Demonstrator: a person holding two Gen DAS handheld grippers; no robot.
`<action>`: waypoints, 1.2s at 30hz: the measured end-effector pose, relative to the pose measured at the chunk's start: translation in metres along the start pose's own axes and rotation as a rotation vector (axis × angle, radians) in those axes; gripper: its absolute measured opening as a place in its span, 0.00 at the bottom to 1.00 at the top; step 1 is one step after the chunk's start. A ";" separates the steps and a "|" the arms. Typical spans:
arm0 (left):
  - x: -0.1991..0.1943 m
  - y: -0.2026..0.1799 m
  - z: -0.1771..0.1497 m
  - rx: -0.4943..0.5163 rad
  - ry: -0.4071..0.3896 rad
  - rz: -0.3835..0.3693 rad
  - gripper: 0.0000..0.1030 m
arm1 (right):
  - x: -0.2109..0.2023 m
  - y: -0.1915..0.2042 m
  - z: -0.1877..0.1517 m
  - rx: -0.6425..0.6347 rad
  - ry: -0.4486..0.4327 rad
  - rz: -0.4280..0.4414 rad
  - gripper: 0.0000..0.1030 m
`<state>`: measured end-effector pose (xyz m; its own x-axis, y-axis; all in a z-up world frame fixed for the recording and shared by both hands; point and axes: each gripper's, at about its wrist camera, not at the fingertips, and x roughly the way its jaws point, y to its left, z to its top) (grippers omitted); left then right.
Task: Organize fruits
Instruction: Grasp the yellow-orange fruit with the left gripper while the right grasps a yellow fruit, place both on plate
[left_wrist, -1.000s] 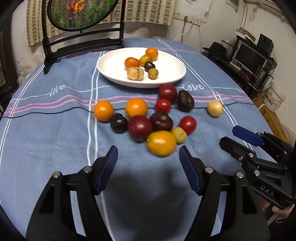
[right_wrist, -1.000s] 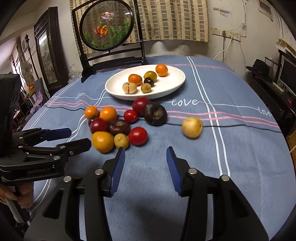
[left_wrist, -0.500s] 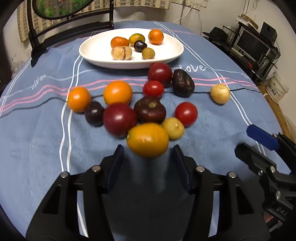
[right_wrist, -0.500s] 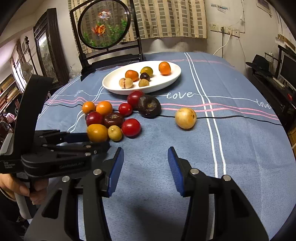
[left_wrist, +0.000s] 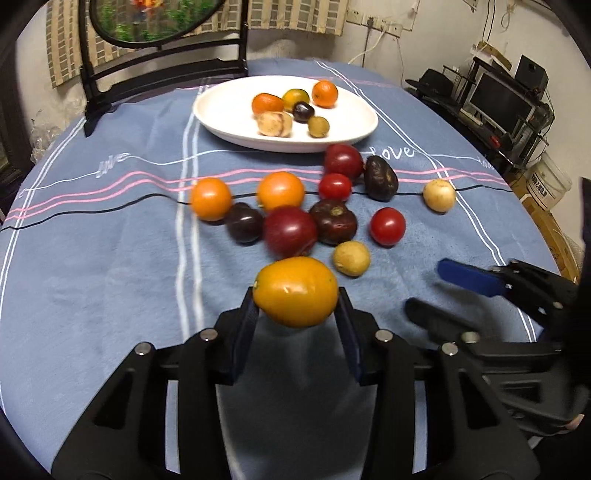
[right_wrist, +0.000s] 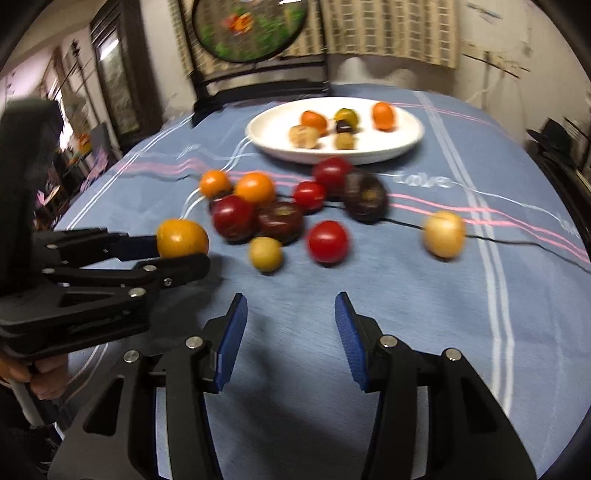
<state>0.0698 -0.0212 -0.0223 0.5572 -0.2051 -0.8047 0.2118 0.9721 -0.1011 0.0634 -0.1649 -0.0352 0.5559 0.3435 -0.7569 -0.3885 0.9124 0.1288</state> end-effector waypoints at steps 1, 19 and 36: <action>-0.002 0.003 -0.001 -0.001 -0.006 0.003 0.41 | 0.006 0.006 0.003 -0.013 0.012 0.004 0.49; -0.013 0.036 -0.002 -0.075 -0.021 -0.011 0.41 | 0.021 0.016 0.027 -0.048 0.013 -0.032 0.24; -0.035 0.011 0.048 0.003 -0.109 -0.019 0.41 | -0.061 -0.015 0.045 0.011 -0.210 -0.081 0.24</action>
<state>0.0909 -0.0092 0.0324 0.6369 -0.2351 -0.7342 0.2253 0.9676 -0.1143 0.0685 -0.1894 0.0384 0.7263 0.3064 -0.6153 -0.3290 0.9409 0.0802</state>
